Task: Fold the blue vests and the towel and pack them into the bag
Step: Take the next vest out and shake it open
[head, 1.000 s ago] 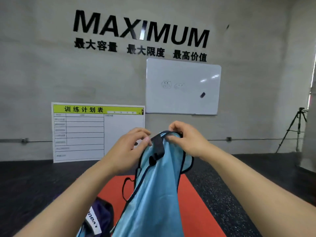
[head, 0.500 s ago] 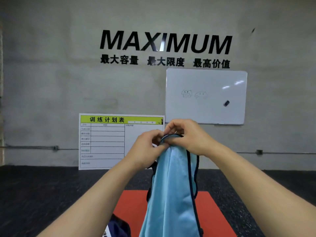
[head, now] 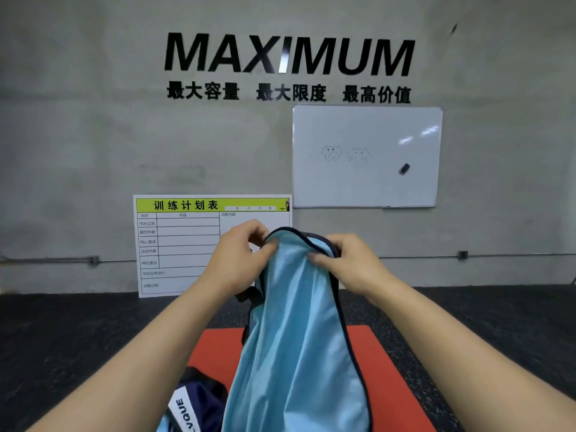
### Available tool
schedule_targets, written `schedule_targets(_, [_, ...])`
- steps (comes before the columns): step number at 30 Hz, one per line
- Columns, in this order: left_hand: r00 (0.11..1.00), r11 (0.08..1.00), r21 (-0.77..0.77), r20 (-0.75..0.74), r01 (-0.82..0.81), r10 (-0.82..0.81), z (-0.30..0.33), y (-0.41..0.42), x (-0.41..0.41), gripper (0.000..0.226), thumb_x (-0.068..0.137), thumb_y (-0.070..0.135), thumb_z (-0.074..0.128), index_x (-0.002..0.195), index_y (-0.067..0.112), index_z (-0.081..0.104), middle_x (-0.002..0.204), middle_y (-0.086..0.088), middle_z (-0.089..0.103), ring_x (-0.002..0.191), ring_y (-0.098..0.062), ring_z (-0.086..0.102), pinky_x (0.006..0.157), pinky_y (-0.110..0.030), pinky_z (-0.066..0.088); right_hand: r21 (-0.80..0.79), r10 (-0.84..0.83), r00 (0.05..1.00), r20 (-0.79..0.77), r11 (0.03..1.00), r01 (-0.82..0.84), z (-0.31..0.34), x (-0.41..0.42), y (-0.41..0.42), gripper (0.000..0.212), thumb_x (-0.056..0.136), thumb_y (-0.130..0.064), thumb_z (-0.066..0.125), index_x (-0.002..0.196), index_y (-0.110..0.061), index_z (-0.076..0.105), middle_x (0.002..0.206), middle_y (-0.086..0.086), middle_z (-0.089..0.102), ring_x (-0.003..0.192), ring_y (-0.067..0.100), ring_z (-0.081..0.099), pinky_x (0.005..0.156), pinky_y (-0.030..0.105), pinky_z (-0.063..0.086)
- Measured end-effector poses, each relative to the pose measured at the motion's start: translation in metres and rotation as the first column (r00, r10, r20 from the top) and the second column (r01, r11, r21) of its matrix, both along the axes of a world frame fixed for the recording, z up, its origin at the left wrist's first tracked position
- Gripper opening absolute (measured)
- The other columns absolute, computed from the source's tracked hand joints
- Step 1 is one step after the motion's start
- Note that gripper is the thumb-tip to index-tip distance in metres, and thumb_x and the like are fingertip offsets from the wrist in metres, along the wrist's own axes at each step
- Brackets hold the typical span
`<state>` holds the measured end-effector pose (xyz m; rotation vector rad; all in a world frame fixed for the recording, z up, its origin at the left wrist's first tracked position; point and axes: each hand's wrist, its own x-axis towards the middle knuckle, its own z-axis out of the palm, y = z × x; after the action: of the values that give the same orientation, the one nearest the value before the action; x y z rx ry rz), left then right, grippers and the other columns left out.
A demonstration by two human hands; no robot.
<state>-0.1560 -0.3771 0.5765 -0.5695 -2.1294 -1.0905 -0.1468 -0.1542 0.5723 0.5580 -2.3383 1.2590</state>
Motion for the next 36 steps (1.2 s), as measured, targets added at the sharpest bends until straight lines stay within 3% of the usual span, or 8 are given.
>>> schedule_targets(7, [0.978, 0.979, -0.010, 0.039, 0.206, -0.205, 0.007, 0.028, 0.010, 0.009, 0.088, 0.023, 0.071, 0.094, 0.028, 0.066, 0.080, -0.001, 0.072, 0.080, -0.027, 0.067, 0.076, -0.041, 0.053, 0.236, -0.006, 0.981, -0.194, 0.970, 0.052, 0.015, 0.003, -0.004, 0.015, 0.098, -0.026, 0.061, 0.095, -0.021, 0.074, 0.082, -0.001, 0.073, 0.080, 0.019, 0.066, 0.074, 0.039, 0.051])
schedule_targets(10, [0.982, 0.982, 0.036, -0.023, 0.187, -0.186, 0.017, 0.030, 0.009, 0.012, 0.091, 0.015, 0.071, 0.086, 0.025, 0.069, 0.079, 0.003, 0.071, 0.078, -0.022, 0.066, 0.074, -0.032, 0.050, 0.324, -0.030, 0.981, -0.191, 0.941, 0.092, 0.010, 0.006, 0.002, 0.017, 0.095, -0.028, 0.062, 0.089, -0.014, 0.068, 0.078, 0.005, 0.070, 0.074, 0.021, 0.064, 0.070, 0.040, 0.050])
schedule_targets(13, [0.987, 0.987, 0.050, -0.041, 0.155, -0.153, 0.023, 0.026, 0.010, 0.009, 0.094, 0.015, 0.070, 0.089, 0.022, 0.068, 0.085, 0.005, 0.068, 0.078, -0.019, 0.064, 0.075, -0.029, 0.050, 0.438, -0.080, 0.994, -0.074, 0.893, 0.104, -0.006, 0.006, 0.018, 0.014, 0.090, -0.021, 0.063, 0.079, -0.012, 0.066, 0.069, 0.005, 0.065, 0.059, 0.017, 0.054, 0.057, 0.036, 0.043])
schedule_targets(18, [0.993, 0.988, 0.096, -0.024, 0.121, -0.119, 0.024, 0.003, 0.005, 0.012, 0.094, 0.011, 0.069, 0.090, 0.021, 0.065, 0.088, 0.005, 0.063, 0.070, -0.012, 0.057, 0.066, -0.014, 0.042, 0.488, -0.172, 0.983, -0.070, 0.853, 0.184, -0.026, -0.005, 0.065, 0.015, 0.080, -0.018, 0.052, 0.069, -0.007, 0.051, 0.059, -0.002, 0.037, 0.055, 0.011, 0.029, 0.055, 0.035, 0.026])
schedule_targets(26, [0.998, 0.969, 0.244, -0.049, 0.041, -0.030, 0.036, -0.024, 0.004, 0.007, 0.095, 0.008, 0.068, 0.095, 0.016, 0.067, 0.096, -0.003, 0.065, 0.080, -0.012, 0.056, 0.067, -0.005, 0.043, 0.498, -0.299, 0.953, 0.045, 0.834, 0.238, -0.040, -0.014, 0.120, 0.017, 0.089, -0.015, 0.058, 0.076, -0.014, 0.047, 0.071, 0.001, 0.054, 0.066, 0.016, 0.047, 0.061, 0.034, 0.034])
schedule_targets(31, [0.999, 0.976, 0.219, -0.046, 0.017, -0.007, 0.038, -0.029, 0.006, 0.006, 0.096, 0.009, 0.066, 0.097, 0.015, 0.067, 0.093, 0.001, 0.065, 0.077, -0.009, 0.057, 0.064, -0.002, 0.041, 0.253, -0.123, 0.960, 0.251, 0.966, 0.057, -0.045, -0.004, 0.131, 0.008, 0.097, -0.010, 0.059, 0.099, -0.014, 0.066, 0.099, 0.000, 0.074, 0.090, 0.014, 0.070, 0.077, 0.025, 0.050])
schedule_targets(33, [0.998, 0.978, 0.207, -0.053, -0.008, 0.019, 0.039, -0.035, 0.007, 0.007, 0.097, 0.010, 0.066, 0.097, 0.017, 0.068, 0.093, 0.002, 0.066, 0.078, -0.006, 0.057, 0.064, -0.001, 0.041, 0.097, -0.086, 0.967, 0.239, 0.993, 0.065, -0.042, 0.000, 0.135, 0.005, 0.098, -0.014, 0.065, 0.103, -0.014, 0.067, 0.099, 0.000, 0.075, 0.088, 0.011, 0.070, 0.074, 0.019, 0.051])
schedule_targets(36, [1.000, 0.983, 0.182, -0.004, -0.023, 0.024, 0.034, -0.050, 0.004, 0.010, 0.097, 0.011, 0.066, 0.099, 0.021, 0.069, 0.097, 0.004, 0.067, 0.080, -0.010, 0.059, 0.070, -0.010, 0.044, -0.101, -0.075, 0.983, 0.170, 0.991, 0.093, -0.034, 0.006, 0.143, 0.020, 0.094, -0.014, 0.072, 0.109, -0.014, 0.059, 0.092, 0.002, 0.077, 0.081, 0.013, 0.071, 0.071, 0.022, 0.052])
